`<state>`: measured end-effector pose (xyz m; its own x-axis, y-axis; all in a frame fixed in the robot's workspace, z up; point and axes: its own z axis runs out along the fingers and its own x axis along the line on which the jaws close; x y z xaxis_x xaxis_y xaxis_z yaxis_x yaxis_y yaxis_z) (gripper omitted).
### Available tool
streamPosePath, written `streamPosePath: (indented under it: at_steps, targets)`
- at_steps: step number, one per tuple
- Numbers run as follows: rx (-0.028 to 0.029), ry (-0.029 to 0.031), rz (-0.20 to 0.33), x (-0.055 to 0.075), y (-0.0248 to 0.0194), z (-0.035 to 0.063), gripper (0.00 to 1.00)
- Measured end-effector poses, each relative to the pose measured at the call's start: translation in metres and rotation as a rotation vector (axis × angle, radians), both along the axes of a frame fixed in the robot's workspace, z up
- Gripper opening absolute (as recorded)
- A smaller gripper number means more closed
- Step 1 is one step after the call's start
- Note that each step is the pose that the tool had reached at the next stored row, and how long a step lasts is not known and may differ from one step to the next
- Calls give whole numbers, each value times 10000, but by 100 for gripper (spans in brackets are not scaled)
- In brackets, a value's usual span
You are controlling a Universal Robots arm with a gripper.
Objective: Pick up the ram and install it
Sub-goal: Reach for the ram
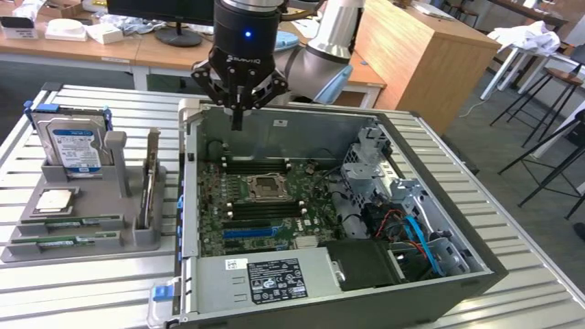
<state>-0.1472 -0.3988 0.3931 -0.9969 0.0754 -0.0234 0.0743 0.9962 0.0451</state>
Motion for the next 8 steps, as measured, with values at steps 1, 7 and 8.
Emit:
streamPosePath:
  at_steps: [1, 7, 8]
  targets:
    - [0, 0, 0, -23, 0, 0, 10]
    - [0, 0, 0, -170, 0, -2, 10]
    - [0, 1, 1, -198, 0, -2, 10]
